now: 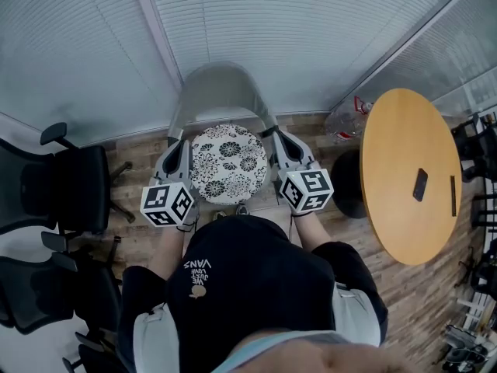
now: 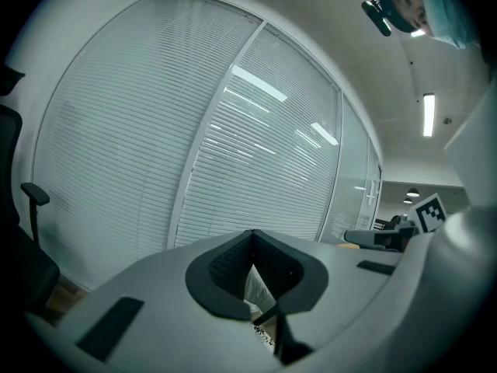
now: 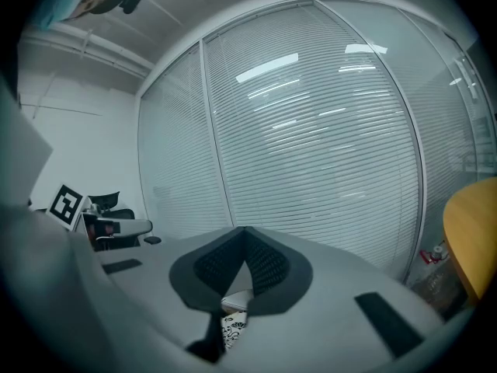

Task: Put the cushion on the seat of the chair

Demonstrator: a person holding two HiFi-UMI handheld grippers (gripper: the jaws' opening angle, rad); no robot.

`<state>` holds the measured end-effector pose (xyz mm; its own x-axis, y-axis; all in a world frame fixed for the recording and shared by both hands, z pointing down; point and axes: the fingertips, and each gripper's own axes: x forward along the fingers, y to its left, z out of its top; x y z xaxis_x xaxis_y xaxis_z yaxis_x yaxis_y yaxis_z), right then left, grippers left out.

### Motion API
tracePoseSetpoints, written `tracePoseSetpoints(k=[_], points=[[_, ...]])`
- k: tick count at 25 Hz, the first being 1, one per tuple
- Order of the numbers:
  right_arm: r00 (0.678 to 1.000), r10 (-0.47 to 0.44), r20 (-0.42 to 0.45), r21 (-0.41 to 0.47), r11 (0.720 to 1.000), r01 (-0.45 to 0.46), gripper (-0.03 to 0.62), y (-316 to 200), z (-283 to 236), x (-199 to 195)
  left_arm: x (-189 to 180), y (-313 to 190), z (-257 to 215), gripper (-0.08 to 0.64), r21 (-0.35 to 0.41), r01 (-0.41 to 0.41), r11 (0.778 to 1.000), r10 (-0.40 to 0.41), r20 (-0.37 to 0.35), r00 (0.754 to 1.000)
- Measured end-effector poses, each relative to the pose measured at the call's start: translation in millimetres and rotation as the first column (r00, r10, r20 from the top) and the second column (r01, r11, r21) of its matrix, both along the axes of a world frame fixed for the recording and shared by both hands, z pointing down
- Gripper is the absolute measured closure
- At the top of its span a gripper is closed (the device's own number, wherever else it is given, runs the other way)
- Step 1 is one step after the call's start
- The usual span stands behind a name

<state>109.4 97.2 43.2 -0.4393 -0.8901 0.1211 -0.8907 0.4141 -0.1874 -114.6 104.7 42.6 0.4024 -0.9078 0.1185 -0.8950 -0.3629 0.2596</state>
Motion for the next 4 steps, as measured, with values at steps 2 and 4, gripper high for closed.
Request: tracePoseSetpoints(k=[2,4], points=[[1.000,0.000,0.001,0.000,1.000,0.000,0.575,-0.9,0.0,0.6,0.4,-1.1,0.3,0.549,-0.001,0.000,1.000,0.000,0.002,1.000],[1.000,-0.001,0.002,-0.001,1.000,0.001,0.575,-1.4,0.2,1.1,0.6,-1.4,1.2,0.549,-0.004,-0.001,1.000,0.001,0.004,1.000]])
